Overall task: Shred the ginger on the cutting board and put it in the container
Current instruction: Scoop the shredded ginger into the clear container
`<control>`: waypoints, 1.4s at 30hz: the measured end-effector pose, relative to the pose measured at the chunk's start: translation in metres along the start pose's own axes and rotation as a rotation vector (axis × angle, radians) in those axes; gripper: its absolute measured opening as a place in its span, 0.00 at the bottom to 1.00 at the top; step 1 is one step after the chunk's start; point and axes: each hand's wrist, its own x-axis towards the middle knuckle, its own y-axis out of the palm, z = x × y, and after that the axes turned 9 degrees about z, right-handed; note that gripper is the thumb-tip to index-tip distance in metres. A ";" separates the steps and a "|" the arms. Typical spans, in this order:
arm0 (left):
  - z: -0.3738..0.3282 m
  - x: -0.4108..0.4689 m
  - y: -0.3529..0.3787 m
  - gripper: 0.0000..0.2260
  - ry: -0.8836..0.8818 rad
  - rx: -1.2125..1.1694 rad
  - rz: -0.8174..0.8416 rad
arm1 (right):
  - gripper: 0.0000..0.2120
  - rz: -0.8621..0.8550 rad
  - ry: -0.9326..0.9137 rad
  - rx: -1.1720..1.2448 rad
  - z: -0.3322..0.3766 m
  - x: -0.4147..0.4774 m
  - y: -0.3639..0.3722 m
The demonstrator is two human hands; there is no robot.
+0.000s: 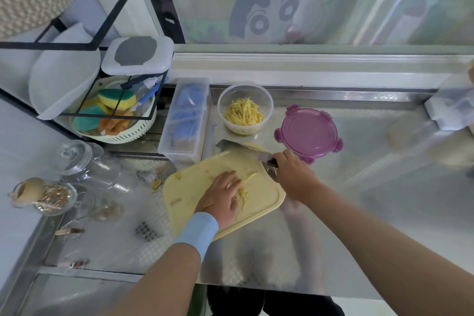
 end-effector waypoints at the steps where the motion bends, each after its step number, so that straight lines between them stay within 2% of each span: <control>1: 0.001 -0.004 -0.001 0.21 0.019 -0.025 -0.017 | 0.14 -0.033 0.035 0.070 0.002 -0.006 -0.002; 5: 0.006 -0.013 -0.002 0.17 0.061 -0.022 -0.175 | 0.09 -0.096 0.219 0.435 0.009 -0.031 0.004; 8: 0.016 -0.005 -0.004 0.23 -0.216 -0.043 -0.136 | 0.11 -0.062 0.312 0.582 0.013 -0.048 0.020; 10: 0.021 -0.001 -0.001 0.26 -0.300 -0.051 -0.046 | 0.11 -0.061 0.362 0.634 0.013 -0.056 0.035; 14: 0.018 -0.011 0.008 0.20 -0.041 -0.188 -0.050 | 0.12 -0.057 0.437 0.726 0.017 -0.069 0.060; 17: 0.014 -0.021 0.012 0.21 -0.004 -0.201 -0.193 | 0.12 0.016 0.385 0.712 0.032 -0.077 0.071; 20: 0.015 -0.021 0.010 0.22 -0.154 -0.180 -0.340 | 0.13 0.005 0.362 0.732 0.043 -0.077 0.070; 23: 0.019 -0.023 0.015 0.27 -0.269 -0.102 -0.193 | 0.13 -0.105 0.437 0.791 0.038 -0.073 0.059; 25: 0.019 -0.024 0.021 0.33 -0.277 0.007 -0.092 | 0.14 -0.127 0.484 0.768 0.031 -0.073 0.057; 27: 0.017 -0.025 0.024 0.38 -0.271 0.039 -0.069 | 0.13 -0.111 0.517 0.744 0.028 -0.076 0.060; 32: 0.003 -0.017 0.025 0.31 -0.239 -0.077 -0.112 | 0.13 -0.065 0.484 0.739 0.043 -0.085 0.073; 36: -0.004 -0.011 0.027 0.31 -0.220 -0.182 -0.165 | 0.14 -0.011 0.437 0.724 0.061 -0.086 0.080; 42: -0.006 -0.012 0.031 0.35 -0.200 -0.202 -0.253 | 0.13 0.096 0.419 0.689 0.094 -0.091 0.097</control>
